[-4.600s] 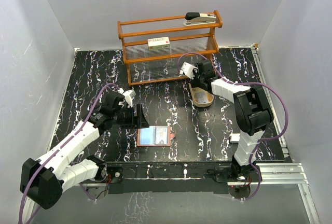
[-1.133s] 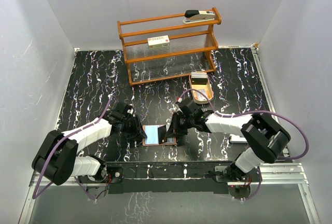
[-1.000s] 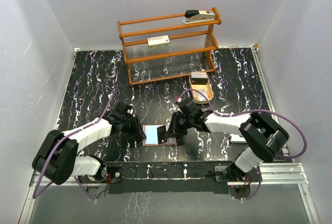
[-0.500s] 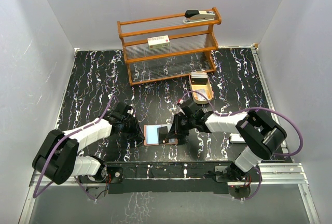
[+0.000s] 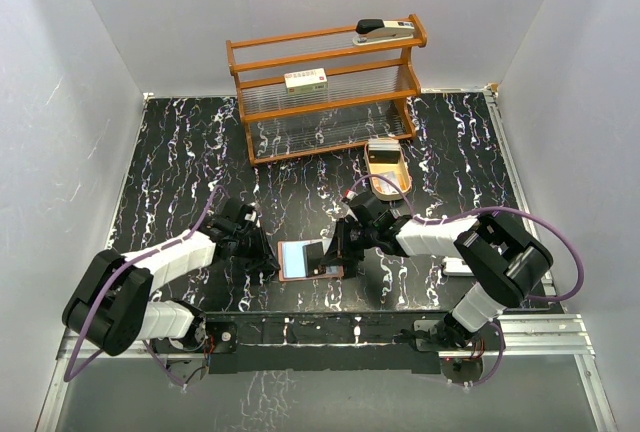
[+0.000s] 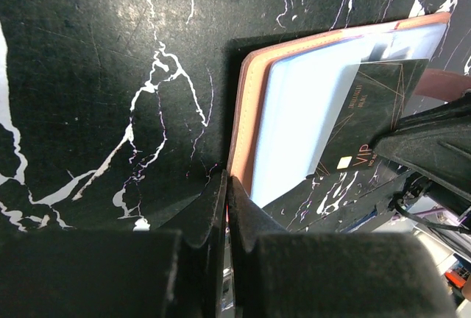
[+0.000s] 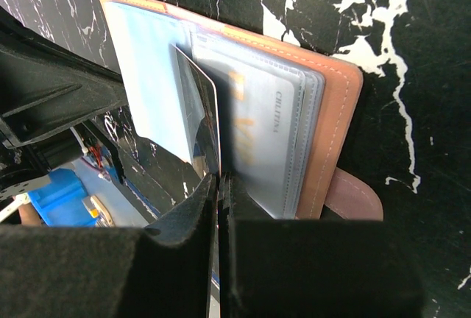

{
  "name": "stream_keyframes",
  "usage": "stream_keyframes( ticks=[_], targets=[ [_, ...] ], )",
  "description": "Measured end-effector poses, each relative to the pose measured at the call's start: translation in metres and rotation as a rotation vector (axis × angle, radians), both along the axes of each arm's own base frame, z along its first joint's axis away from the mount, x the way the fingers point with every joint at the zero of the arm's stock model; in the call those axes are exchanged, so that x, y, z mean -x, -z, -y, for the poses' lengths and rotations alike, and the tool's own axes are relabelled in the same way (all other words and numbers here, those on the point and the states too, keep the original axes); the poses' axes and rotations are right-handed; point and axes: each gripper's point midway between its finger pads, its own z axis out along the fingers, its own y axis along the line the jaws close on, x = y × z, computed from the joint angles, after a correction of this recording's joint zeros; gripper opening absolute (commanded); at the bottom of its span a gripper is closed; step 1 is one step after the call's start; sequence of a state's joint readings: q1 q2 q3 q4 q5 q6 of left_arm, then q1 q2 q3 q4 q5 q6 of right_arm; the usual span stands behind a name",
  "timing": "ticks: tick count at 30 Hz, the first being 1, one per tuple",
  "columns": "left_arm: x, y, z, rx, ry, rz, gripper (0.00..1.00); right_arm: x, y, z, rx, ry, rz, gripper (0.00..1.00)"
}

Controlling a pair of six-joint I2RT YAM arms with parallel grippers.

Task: Put the credit cards into the card holder
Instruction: Insert the credit card into the card holder.

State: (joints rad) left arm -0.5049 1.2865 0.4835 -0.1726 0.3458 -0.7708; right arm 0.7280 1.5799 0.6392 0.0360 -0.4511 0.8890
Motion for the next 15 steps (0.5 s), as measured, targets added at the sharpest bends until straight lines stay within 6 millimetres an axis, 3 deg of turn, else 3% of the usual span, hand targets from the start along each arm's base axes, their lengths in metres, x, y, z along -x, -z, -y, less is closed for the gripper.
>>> stream_keyframes(
  ticks=[15],
  targets=[
    [0.0003, 0.0002, 0.0028, 0.025, 0.0, 0.002, 0.0, -0.0025, 0.001, 0.0015, 0.007, 0.01, 0.004, 0.0]
  ],
)
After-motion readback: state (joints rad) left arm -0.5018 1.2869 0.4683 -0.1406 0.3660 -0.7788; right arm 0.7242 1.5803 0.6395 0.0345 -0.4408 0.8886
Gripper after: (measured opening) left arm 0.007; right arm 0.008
